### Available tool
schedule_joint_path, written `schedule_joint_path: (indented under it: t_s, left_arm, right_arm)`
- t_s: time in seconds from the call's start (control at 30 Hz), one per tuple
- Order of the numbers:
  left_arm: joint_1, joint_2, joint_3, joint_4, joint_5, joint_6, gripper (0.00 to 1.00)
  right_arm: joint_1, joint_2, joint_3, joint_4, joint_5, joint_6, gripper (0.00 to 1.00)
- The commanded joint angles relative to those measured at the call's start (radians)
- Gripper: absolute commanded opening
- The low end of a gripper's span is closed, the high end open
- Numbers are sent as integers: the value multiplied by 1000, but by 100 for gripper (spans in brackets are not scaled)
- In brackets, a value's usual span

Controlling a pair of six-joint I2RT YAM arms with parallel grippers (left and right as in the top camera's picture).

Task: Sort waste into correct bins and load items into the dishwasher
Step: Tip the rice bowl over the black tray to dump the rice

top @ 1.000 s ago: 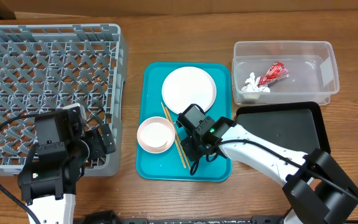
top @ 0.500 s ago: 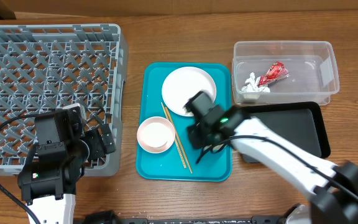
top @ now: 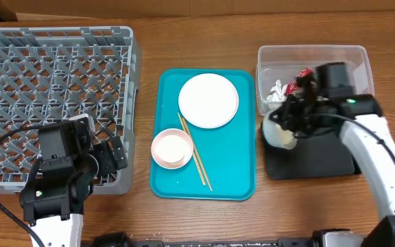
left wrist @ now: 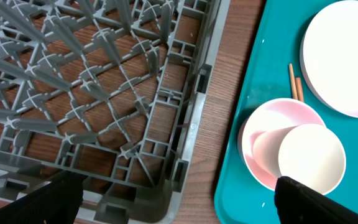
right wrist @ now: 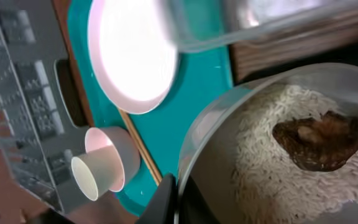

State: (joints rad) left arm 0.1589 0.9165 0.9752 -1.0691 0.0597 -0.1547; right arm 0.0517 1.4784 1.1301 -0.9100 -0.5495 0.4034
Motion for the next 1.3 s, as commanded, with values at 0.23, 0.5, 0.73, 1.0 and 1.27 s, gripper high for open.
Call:
schedule_joint_path:
  t_s: [0.23,0.5,0.73,1.0,1.27]
  left_arm:
    - [5,-2,23,8,11,1,100]
    - [5,-2,23,8,11,1,100]
    - [5,-2,23,8,11,1,100]
    - [5,-2,23,7,11,1,100]
    - [5,-2,23,8,11,1,100]
  right_arm:
    - [-381,34,-254,201,-654,-124,4]
    - [-629,111,-306,251,-920,-119,4]
    - [-747,154,-306,251,-1010,-19,4]
    - [-748,154,-306,216,-1020,24,4]
    - [-745,154,-306,229,-1017,-31,4]
